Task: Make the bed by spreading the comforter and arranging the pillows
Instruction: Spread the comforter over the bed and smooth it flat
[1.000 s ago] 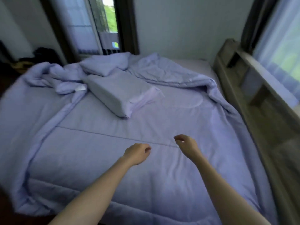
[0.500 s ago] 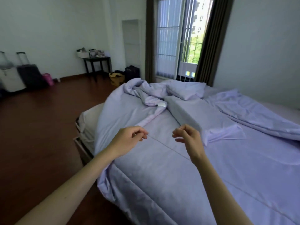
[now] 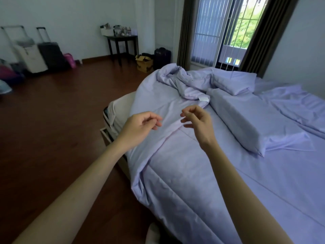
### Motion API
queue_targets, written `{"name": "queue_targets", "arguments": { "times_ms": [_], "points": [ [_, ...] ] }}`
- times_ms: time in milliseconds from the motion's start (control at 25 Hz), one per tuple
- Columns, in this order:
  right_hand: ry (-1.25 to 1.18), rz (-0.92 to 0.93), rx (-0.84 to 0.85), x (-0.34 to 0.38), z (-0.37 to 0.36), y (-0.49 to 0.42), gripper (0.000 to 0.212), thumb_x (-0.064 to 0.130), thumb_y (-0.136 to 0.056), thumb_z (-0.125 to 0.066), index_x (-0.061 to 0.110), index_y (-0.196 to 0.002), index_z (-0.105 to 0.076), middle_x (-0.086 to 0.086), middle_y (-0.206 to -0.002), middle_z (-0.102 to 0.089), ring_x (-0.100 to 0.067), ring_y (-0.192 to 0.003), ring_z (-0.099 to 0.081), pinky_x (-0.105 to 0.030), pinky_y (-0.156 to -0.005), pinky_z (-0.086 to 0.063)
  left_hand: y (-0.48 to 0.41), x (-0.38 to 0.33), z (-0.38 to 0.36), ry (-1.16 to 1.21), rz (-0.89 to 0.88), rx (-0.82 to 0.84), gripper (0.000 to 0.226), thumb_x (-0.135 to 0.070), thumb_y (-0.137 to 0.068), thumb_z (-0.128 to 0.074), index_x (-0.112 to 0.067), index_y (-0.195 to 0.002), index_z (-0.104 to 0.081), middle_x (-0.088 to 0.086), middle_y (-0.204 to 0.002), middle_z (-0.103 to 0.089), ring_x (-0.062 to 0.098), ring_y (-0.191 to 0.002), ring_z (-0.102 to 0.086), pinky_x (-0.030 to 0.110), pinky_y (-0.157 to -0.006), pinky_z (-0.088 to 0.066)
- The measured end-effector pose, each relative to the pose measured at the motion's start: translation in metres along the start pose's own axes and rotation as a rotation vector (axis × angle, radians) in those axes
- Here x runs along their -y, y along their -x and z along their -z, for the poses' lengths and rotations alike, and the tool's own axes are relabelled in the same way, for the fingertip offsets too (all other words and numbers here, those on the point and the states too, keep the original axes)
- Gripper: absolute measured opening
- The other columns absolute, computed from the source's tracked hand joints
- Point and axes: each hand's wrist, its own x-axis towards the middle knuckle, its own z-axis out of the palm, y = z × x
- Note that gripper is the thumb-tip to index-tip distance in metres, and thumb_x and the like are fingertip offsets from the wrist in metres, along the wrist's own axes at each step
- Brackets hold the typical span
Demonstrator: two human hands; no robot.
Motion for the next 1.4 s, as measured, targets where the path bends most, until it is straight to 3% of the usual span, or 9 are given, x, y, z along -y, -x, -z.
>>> {"name": "queue_targets", "arguments": {
  "times_ms": [280,560,720,880,960,1080,1200,1280,1400],
  "points": [
    [-0.015,-0.060,-0.146,-0.055,-0.019,-0.132,0.011,0.021,-0.098,-0.062,0.013,-0.103,-0.067,-0.007,-0.100,-0.074,-0.018,-0.085,-0.069,-0.031,-0.078,-0.053,-0.131,0.045,0.041,-0.066,0.033,0.116,0.027,-0.011,-0.104,-0.051,-0.023,-0.109,-0.075,-0.001,-0.102,-0.079,0.018,-0.097,-0.074,0.016,-0.076,-0.052],
    [0.034,-0.150,-0.234,-0.089,-0.010,-0.226,0.017,0.020,-0.096,-0.059,0.015,-0.111,-0.066,-0.009,-0.102,-0.075,-0.018,-0.081,-0.069,-0.029,-0.073,-0.052,-0.243,0.104,0.039,-0.143,0.076,0.354,0.026,-0.015,-0.103,-0.052,-0.024,-0.114,-0.074,-0.007,-0.106,-0.078,0.013,-0.098,-0.073,0.029,-0.081,-0.049],
    [0.114,-0.318,-0.342,-0.137,0.012,-0.227,0.019,0.021,-0.095,-0.059,0.018,-0.111,-0.069,-0.004,-0.104,-0.076,-0.021,-0.088,-0.071,-0.034,-0.078,-0.052,-0.290,0.174,0.007,-0.159,0.179,0.514,0.026,-0.010,-0.101,-0.054,-0.022,-0.112,-0.075,-0.002,-0.104,-0.079,0.025,-0.100,-0.073,0.034,-0.088,-0.054],
    [0.161,-0.500,-0.527,-0.209,0.026,-0.206,0.019,0.024,-0.096,-0.060,0.020,-0.112,-0.069,-0.001,-0.105,-0.076,-0.022,-0.091,-0.071,-0.037,-0.079,-0.054,-0.328,0.227,-0.044,-0.165,0.206,0.733,0.026,-0.017,-0.101,-0.053,-0.026,-0.113,-0.074,-0.008,-0.106,-0.078,0.016,-0.098,-0.073,0.032,-0.081,-0.048],
    [0.167,-0.615,-0.627,-0.251,0.017,-0.196,0.019,0.023,-0.094,-0.059,0.020,-0.109,-0.070,-0.003,-0.105,-0.075,-0.022,-0.088,-0.070,-0.037,-0.076,-0.054,-0.345,0.245,-0.070,-0.180,0.192,0.867,0.027,-0.018,-0.101,-0.052,-0.024,-0.117,-0.073,-0.009,-0.108,-0.077,0.014,-0.099,-0.072,0.031,-0.085,-0.050],
    [0.215,-0.838,-0.719,-0.326,-0.017,-0.185,0.015,0.028,-0.085,-0.063,0.017,-0.095,-0.067,-0.008,-0.090,-0.070,-0.022,-0.075,-0.061,-0.033,-0.068,-0.048,-0.372,0.286,-0.100,-0.291,0.118,1.023,0.026,-0.024,-0.096,-0.058,-0.027,-0.118,-0.072,-0.010,-0.114,-0.075,0.011,-0.103,-0.069,0.029,-0.090,-0.052],
    [0.178,-1.037,-0.728,-0.390,-0.075,-0.178,0.060,0.041,-0.074,-0.074,0.014,-0.125,-0.058,-0.011,-0.113,-0.067,-0.026,-0.096,-0.061,-0.034,-0.084,-0.049,-0.402,0.352,-0.112,-0.572,-0.032,1.174,0.047,-0.036,-0.089,-0.062,-0.023,-0.133,-0.062,0.001,-0.133,-0.066,0.021,-0.119,-0.064,0.032,-0.098,-0.049],
    [0.156,-1.025,-0.733,-0.408,-0.110,-0.173,0.077,0.041,-0.071,-0.079,0.014,-0.136,-0.048,-0.013,-0.120,-0.064,-0.033,-0.105,-0.062,-0.041,-0.089,-0.050,-0.412,0.380,-0.110,-0.708,-0.114,1.267,0.053,-0.040,-0.091,-0.061,-0.016,-0.138,-0.056,0.009,-0.133,-0.064,0.030,-0.122,-0.061,0.034,-0.100,-0.047],
    [0.196,-0.968,-0.714,-0.411,-0.139,-0.170,0.093,0.034,-0.070,-0.084,0.020,-0.151,-0.041,-0.012,-0.135,-0.062,-0.033,-0.119,-0.061,-0.043,-0.095,-0.049,-0.413,0.377,-0.117,-0.626,-0.067,1.211,0.061,-0.047,-0.099,-0.053,-0.012,-0.148,-0.044,0.014,-0.143,-0.057,0.034,-0.130,-0.056,0.040,-0.107,-0.043]
  ]
}}
